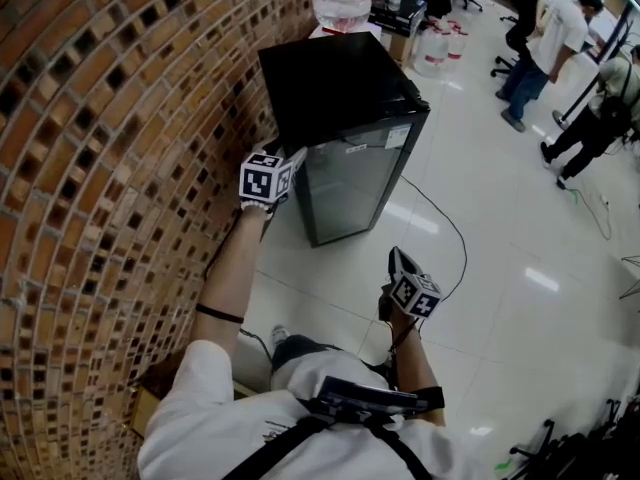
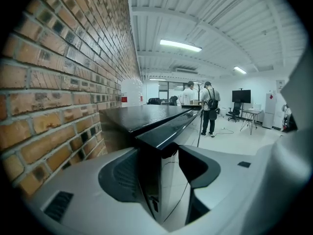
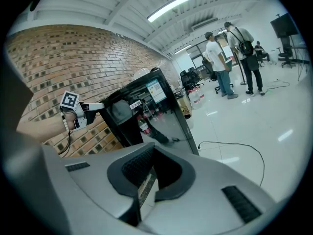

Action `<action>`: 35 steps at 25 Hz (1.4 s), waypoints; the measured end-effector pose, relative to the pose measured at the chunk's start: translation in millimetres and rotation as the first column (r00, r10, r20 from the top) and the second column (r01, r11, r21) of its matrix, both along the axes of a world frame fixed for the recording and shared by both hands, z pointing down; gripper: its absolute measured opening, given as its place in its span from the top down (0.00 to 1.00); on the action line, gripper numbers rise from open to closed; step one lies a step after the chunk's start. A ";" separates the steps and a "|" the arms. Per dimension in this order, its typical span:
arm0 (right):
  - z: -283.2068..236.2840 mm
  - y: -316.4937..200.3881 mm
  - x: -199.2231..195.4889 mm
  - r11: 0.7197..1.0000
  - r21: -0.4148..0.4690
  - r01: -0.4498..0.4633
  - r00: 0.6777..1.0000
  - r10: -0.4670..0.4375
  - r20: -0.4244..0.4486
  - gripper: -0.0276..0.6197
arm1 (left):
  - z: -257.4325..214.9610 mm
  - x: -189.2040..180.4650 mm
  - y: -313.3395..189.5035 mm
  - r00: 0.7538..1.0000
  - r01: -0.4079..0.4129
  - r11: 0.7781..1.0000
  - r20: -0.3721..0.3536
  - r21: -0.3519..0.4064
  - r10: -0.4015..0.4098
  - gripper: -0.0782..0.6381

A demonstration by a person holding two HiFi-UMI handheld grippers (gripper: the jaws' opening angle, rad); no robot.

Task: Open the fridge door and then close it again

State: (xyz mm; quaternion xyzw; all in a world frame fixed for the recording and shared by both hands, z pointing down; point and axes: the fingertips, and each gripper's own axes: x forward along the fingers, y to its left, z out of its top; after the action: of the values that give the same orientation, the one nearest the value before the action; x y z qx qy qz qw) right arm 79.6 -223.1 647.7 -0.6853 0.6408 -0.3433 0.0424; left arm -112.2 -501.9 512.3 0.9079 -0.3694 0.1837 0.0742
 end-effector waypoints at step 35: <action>-34.6 99.8 70.5 0.995 0.079 0.062 0.997 -0.059 -0.041 0.95 | -4.6 123.4 289.0 0.998 -0.048 0.996 -0.024 0.080 0.050 0.67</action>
State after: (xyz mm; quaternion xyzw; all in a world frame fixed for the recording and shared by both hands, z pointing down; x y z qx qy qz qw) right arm 150.1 -123.3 613.1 -0.6701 0.6750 -0.3052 0.0469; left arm 11.2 -212.8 507.6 0.9212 -0.3533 0.1587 0.0382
